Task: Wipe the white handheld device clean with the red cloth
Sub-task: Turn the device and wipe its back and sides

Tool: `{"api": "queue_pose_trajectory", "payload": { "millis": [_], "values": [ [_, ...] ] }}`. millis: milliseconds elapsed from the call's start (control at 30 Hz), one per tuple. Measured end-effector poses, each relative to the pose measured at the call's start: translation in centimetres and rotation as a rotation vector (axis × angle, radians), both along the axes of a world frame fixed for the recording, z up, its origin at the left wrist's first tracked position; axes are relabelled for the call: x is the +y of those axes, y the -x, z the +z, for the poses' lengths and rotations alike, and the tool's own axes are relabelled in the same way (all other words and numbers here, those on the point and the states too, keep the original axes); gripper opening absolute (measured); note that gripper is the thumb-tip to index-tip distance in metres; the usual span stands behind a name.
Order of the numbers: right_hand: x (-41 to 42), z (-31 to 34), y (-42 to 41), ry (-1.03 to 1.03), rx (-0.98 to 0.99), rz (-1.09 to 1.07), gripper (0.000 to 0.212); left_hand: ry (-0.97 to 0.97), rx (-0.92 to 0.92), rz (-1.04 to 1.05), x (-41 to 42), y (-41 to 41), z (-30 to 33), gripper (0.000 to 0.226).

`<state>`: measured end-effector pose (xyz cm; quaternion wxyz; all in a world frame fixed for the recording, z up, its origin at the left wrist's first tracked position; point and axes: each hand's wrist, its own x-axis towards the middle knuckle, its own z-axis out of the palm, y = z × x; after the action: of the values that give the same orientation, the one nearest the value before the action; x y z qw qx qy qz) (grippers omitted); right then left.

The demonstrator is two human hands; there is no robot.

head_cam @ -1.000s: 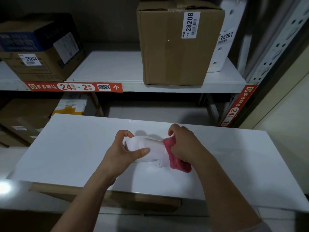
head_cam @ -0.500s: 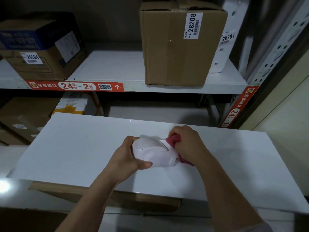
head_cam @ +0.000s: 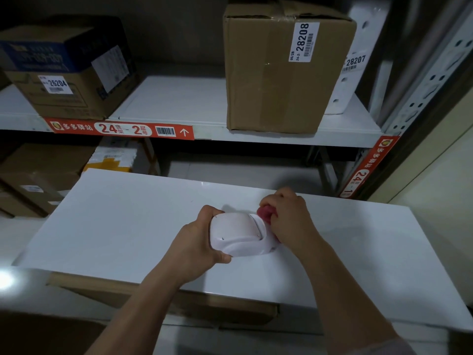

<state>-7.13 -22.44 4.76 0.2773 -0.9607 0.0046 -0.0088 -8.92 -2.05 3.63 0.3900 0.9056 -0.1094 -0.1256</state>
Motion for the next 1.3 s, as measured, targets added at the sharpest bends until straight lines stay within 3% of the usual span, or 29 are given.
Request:
{"api": "queue_pose_trajectory", "payload": {
  "millis": [100,233,400,500,600,667,800,967,1133,1300],
  "values": [
    [-0.3,0.3,0.3,-0.022,0.001,0.019,0.031,-0.017,-0.010,-0.014,0.1,0.0,-0.1,0.076],
    [-0.7,2.2,1.5,-0.322,0.204,-0.004,0.015,-0.012,0.001,-0.021,0.8,-0.1,-0.7,0.077],
    [-0.7,2.9,2.4,-0.296,0.355,0.094,0.027,-0.016,-0.026,-0.073,1.3,-0.3,-0.9,0.076],
    [-0.3,2.4,1.6,-0.345,0.245,-0.002,0.024,-0.020,-0.040,-0.081,1.4,-0.3,-1.0,0.076],
    [0.5,1.3,0.6,-0.135,0.032,0.011,0.023,-0.007,-0.041,-0.085,1.3,-0.3,-1.2,0.078],
    [0.8,0.6,0.2,-0.113,-0.020,0.006,0.026,0.011,-0.017,-0.075,1.3,-0.3,-1.3,0.080],
    [0.8,0.0,0.0,-0.170,-0.004,-0.038,0.024,0.041,0.019,-0.063,1.0,-0.2,-1.3,0.085],
    [-0.1,0.8,0.1,-0.322,0.169,-0.018,0.032,0.025,0.003,-0.008,0.7,0.0,-0.9,0.083],
    [-0.8,1.0,-0.2,-0.211,-0.004,-0.199,0.044,-0.011,-0.005,0.008,1.1,0.1,-1.0,0.085],
    [0.1,0.8,-0.1,-0.199,0.096,-0.041,0.043,-0.064,-0.032,-0.006,0.9,0.1,-1.0,0.086]
  ]
}}
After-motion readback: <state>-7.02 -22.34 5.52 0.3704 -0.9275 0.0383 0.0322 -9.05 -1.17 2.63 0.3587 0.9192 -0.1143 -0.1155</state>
